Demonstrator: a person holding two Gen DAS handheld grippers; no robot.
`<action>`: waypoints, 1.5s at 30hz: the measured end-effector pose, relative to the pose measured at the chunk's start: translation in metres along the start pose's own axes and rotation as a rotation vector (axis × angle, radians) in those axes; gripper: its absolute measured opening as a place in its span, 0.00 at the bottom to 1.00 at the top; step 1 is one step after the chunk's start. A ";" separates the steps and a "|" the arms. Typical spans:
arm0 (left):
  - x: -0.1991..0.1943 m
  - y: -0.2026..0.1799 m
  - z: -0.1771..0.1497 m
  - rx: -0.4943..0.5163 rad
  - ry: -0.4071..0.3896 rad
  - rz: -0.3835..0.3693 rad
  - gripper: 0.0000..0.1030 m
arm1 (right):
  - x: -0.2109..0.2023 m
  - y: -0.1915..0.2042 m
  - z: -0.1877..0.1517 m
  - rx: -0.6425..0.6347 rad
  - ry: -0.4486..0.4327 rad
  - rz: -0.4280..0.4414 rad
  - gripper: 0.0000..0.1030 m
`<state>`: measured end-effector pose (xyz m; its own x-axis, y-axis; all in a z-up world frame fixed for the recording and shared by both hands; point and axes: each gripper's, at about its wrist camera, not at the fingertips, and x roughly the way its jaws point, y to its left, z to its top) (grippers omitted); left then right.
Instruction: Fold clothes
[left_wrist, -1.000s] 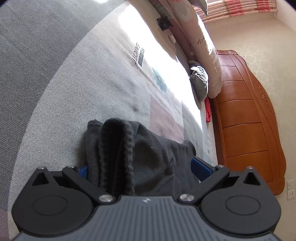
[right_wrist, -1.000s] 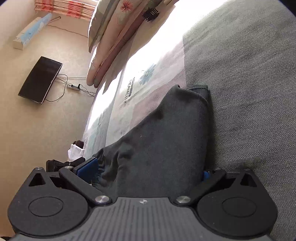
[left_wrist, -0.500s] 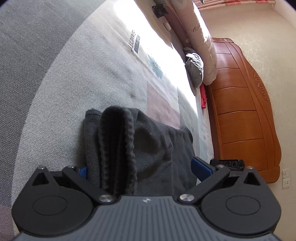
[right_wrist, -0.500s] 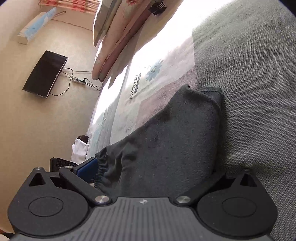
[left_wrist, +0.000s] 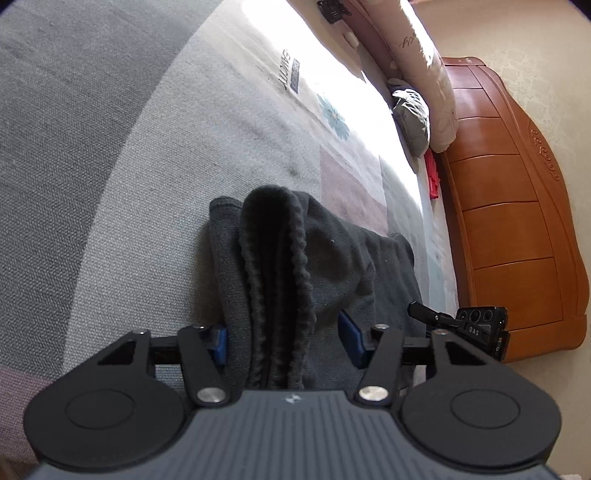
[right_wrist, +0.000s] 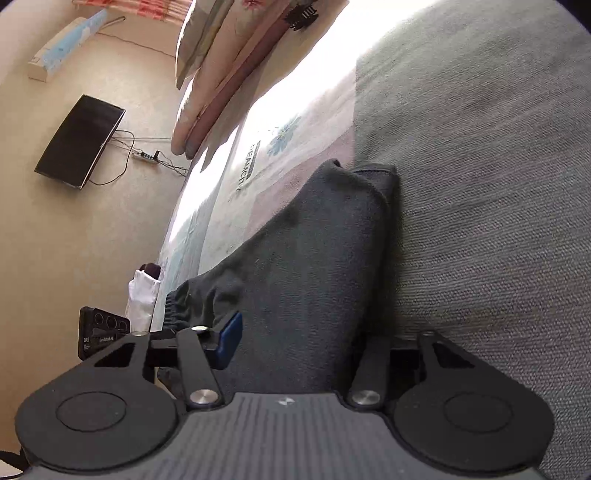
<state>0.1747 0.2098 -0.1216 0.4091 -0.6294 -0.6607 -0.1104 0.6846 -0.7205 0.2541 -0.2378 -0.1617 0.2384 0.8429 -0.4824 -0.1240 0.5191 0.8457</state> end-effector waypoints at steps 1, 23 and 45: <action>0.000 0.000 -0.001 0.007 -0.009 0.005 0.37 | 0.000 0.000 -0.002 -0.002 -0.013 -0.003 0.16; -0.014 -0.037 -0.009 0.136 -0.106 0.122 0.26 | -0.002 0.051 -0.024 -0.227 -0.116 -0.158 0.15; 0.085 -0.236 0.020 0.554 -0.003 0.100 0.24 | -0.144 0.046 -0.040 -0.308 -0.416 -0.248 0.15</action>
<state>0.2535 0.0024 -0.0038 0.4239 -0.5509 -0.7189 0.3429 0.8323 -0.4356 0.1758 -0.3295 -0.0626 0.6475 0.5962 -0.4746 -0.2760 0.7641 0.5831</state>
